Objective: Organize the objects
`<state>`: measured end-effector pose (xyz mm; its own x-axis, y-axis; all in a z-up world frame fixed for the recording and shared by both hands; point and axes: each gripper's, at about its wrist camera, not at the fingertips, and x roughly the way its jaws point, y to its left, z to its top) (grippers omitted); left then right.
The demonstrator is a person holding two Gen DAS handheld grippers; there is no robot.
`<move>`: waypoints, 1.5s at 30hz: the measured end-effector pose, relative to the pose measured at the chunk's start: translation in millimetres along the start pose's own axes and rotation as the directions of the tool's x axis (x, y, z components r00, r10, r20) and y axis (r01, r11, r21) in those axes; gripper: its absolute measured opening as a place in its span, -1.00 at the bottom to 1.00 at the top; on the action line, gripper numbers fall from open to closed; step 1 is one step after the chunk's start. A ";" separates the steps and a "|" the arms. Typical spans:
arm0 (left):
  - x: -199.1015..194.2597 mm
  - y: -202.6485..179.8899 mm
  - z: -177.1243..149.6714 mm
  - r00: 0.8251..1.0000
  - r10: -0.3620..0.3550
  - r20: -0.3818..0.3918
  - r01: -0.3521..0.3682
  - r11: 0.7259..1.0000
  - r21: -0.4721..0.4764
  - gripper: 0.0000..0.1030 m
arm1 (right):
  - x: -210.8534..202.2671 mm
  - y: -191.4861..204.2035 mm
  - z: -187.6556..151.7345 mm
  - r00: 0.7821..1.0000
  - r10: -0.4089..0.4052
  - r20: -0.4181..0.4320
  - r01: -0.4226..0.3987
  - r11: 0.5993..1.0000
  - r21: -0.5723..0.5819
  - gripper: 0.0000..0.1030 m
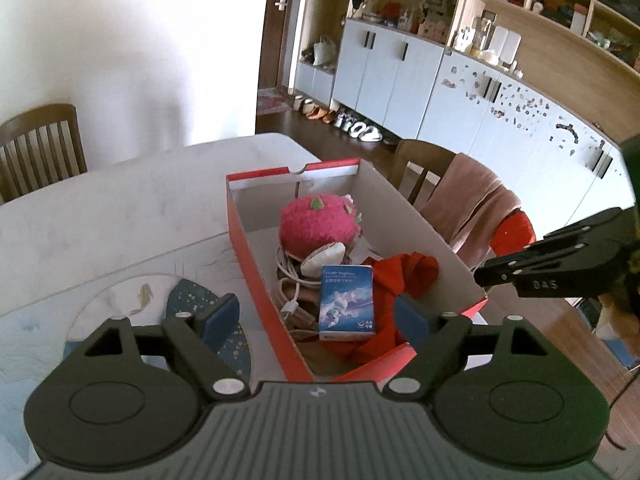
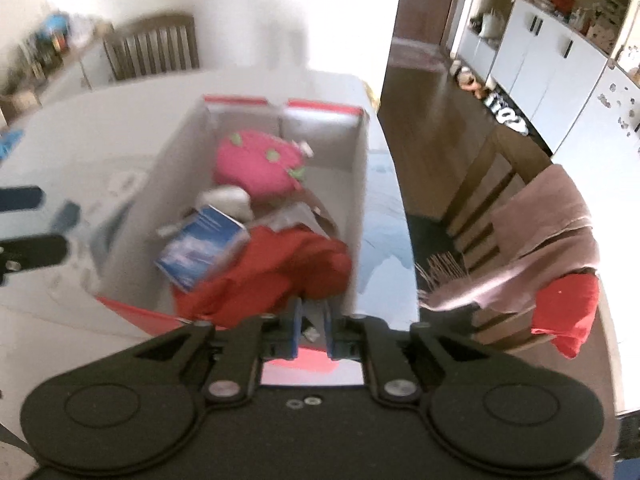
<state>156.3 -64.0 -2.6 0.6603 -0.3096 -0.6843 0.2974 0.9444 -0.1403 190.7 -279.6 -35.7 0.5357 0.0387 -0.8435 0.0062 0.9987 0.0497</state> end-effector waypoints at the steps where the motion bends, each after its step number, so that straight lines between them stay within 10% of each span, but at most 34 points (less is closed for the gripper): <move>1: -1.6 -0.3 -0.7 1.000 0.000 0.003 0.000 1.000 0.002 0.66 | -6.1 2.7 -2.4 1.000 0.005 0.021 -0.005 1.000 0.007 -0.78; 12: -25.5 4.7 -12.6 0.999 0.011 0.051 -0.012 1.000 0.005 0.97 | -54.3 27.5 -25.9 0.986 0.039 0.161 -0.050 0.996 0.070 -0.60; 32: -56.6 16.2 -35.3 0.995 0.002 0.101 -0.002 1.000 0.003 0.99 | -92.2 51.5 -63.1 0.934 0.040 0.356 -0.096 0.986 0.138 0.37; 45: -66.6 15.1 -44.5 0.990 0.031 0.141 -0.036 0.999 0.035 0.99 | -94.1 59.2 -71.7 0.927 0.022 0.374 -0.093 0.981 0.173 0.42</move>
<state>86.2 -24.2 9.0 0.7596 -0.2928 -0.5808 0.2971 0.9505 -0.0906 80.1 -221.9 8.3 0.8125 0.0455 -0.5812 0.1026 0.9702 0.2193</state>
